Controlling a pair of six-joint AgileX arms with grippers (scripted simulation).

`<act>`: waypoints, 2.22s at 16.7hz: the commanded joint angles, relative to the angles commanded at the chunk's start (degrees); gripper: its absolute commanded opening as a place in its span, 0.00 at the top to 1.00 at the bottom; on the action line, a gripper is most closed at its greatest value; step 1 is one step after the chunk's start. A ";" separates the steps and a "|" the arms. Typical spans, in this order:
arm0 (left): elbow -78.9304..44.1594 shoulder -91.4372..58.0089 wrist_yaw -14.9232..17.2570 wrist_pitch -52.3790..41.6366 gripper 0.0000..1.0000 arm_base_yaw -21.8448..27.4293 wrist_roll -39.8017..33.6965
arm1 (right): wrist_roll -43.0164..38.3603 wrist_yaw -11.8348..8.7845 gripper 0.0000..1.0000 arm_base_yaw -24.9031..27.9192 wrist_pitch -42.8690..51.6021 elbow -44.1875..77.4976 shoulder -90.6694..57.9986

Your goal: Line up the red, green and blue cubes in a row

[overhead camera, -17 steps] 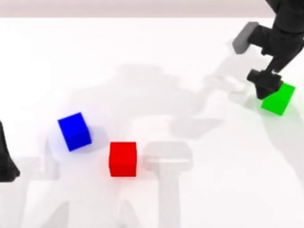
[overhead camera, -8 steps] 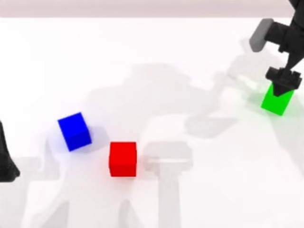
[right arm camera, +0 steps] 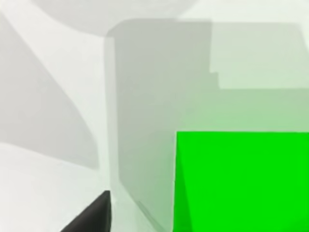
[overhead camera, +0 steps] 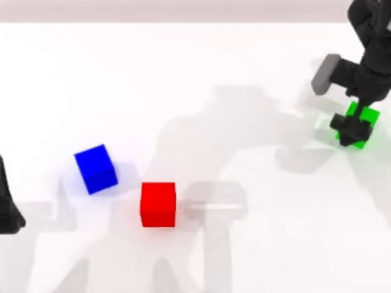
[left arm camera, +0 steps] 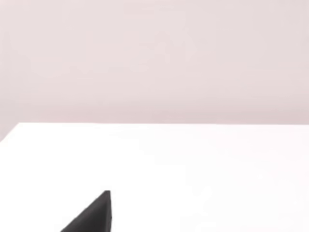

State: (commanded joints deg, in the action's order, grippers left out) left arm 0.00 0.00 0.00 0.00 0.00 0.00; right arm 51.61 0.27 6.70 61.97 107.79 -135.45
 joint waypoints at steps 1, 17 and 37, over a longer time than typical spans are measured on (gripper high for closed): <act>0.00 0.00 0.00 0.00 0.00 0.00 0.00 | 0.01 0.00 0.00 -0.01 -1.89 -1.51 -0.44; 0.00 0.00 0.00 0.00 0.00 0.00 0.00 | 0.04 0.01 0.75 -0.03 -3.93 -3.29 -1.00; 0.00 0.00 0.00 0.00 0.00 0.00 0.00 | -0.39 -0.52 1.00 0.61 9.90 6.48 3.15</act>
State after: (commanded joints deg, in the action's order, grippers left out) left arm 0.00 0.00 0.00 0.00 0.00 0.00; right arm 51.21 -0.24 7.31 71.87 114.26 -132.30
